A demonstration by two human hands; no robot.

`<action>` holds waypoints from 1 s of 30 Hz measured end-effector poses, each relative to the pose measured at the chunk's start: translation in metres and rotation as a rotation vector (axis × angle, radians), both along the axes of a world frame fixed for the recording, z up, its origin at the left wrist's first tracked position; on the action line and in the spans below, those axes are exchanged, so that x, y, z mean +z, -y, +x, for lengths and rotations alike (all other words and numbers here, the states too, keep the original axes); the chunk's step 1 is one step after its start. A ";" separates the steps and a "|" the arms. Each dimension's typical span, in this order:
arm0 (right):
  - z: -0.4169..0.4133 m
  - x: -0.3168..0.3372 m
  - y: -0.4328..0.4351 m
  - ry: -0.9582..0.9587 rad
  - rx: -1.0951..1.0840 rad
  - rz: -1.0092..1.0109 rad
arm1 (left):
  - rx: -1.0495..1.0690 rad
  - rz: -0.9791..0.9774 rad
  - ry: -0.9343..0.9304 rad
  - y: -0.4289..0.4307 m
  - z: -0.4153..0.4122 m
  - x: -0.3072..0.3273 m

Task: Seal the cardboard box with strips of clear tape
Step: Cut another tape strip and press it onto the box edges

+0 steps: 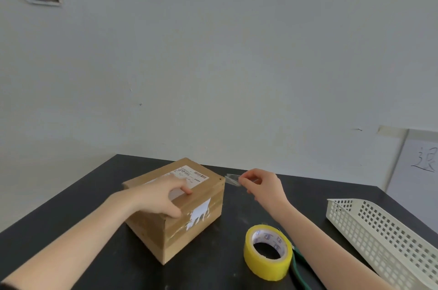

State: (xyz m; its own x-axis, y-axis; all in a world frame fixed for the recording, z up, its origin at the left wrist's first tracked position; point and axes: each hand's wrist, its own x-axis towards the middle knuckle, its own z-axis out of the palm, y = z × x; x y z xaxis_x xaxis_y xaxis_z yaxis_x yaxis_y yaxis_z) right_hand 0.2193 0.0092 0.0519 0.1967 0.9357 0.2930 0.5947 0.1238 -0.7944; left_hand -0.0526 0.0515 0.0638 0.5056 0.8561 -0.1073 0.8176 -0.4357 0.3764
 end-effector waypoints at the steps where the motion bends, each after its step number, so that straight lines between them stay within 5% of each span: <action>1: -0.001 -0.001 0.000 0.007 0.006 -0.007 | 0.000 0.008 -0.026 0.001 -0.006 0.002; 19: -0.006 -0.007 0.003 0.046 0.060 -0.023 | 0.003 -0.013 -0.120 0.012 -0.039 0.009; 25: -0.007 -0.009 0.005 0.034 0.062 -0.014 | 0.064 0.288 0.088 0.015 0.002 0.003; 30: -0.012 -0.013 0.005 0.042 0.064 -0.014 | 0.045 0.396 -0.105 0.012 0.034 -0.024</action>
State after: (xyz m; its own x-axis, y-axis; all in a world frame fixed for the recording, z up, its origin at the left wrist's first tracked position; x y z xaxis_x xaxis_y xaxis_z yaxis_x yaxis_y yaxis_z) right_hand 0.2076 0.0038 0.0391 0.1237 0.9500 0.2867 0.6190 0.1519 -0.7706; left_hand -0.0186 0.0393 0.0401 0.4708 0.8625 0.1858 0.8641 -0.4932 0.1000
